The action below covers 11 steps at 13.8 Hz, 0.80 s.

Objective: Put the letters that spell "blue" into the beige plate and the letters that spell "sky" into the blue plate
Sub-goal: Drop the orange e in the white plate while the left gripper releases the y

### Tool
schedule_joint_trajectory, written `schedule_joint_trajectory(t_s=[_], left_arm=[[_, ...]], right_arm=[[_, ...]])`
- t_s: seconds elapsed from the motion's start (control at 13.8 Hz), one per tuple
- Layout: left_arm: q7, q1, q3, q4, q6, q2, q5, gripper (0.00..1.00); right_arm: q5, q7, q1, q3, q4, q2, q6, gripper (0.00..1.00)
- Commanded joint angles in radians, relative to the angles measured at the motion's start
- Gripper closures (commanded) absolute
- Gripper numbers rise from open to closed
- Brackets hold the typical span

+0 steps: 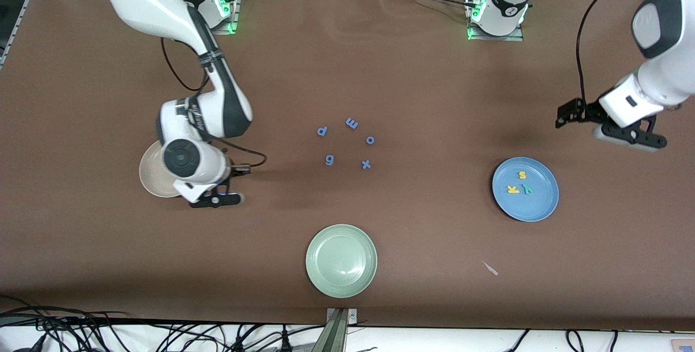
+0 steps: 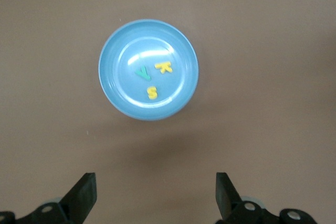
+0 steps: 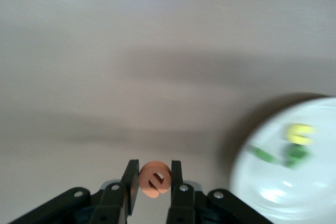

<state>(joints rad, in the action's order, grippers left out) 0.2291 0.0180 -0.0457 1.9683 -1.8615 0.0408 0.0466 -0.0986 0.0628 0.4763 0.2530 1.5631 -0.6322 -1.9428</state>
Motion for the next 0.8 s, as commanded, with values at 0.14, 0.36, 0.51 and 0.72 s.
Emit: schedule_joint_trajectory(t_s=[0.14,0.36,0.51,0.72], left_arm=[[-0.060,-0.009,0.017,-0.216,0.252,-0.036,-0.039,0.00],[-0.178,-0.007,0.020,-0.288,0.341,-0.042,-0.039,0.00],[-0.221,-0.007,0.020,-0.316,0.374,-0.038,-0.039,0.00],[-0.221,0.000,0.026,-0.330,0.371,-0.036,-0.036,0.00]], right_arm=[[-0.009,-0.184,-0.033,0.094,0.023,0.005,0.085,0.85],[0.003,-0.192,-0.071,0.094,0.025,-0.027,0.071,0.50],[-0.001,-0.187,-0.070,0.094,0.017,-0.024,0.077,0.00],[-0.010,-0.170,-0.056,0.088,0.002,-0.017,0.084,0.00]])
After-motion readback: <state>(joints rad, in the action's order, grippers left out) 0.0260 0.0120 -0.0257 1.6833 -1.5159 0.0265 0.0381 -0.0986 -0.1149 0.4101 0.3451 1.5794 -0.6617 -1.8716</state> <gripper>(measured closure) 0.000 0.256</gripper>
